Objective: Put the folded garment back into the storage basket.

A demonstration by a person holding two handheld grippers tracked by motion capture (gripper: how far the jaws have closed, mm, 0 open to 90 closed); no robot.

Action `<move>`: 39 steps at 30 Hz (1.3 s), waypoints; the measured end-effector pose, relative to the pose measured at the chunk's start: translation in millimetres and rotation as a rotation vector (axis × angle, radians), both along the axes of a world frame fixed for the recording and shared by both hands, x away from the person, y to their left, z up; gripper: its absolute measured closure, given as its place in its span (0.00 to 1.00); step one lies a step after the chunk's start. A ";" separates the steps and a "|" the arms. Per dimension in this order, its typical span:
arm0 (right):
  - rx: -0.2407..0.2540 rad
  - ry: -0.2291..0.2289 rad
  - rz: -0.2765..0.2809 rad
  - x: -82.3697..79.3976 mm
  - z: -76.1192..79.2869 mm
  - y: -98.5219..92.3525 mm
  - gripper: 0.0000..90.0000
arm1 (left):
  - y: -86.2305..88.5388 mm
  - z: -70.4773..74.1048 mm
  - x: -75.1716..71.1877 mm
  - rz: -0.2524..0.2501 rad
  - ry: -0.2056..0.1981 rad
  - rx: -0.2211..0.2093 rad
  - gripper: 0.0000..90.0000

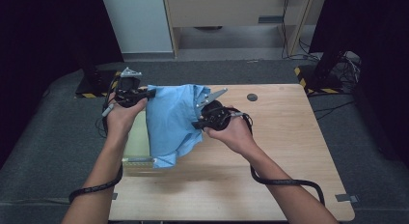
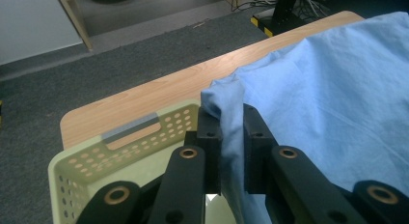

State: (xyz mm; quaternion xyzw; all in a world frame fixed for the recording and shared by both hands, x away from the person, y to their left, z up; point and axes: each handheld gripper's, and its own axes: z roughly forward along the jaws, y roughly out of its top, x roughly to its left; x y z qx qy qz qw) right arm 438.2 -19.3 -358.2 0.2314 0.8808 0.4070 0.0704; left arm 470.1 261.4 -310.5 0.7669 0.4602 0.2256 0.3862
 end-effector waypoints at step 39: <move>0.059 0.022 -0.012 21.7 -4.7 67.5 0.95 | 58.5 3.4 19.7 0.064 -0.001 0.060 0.91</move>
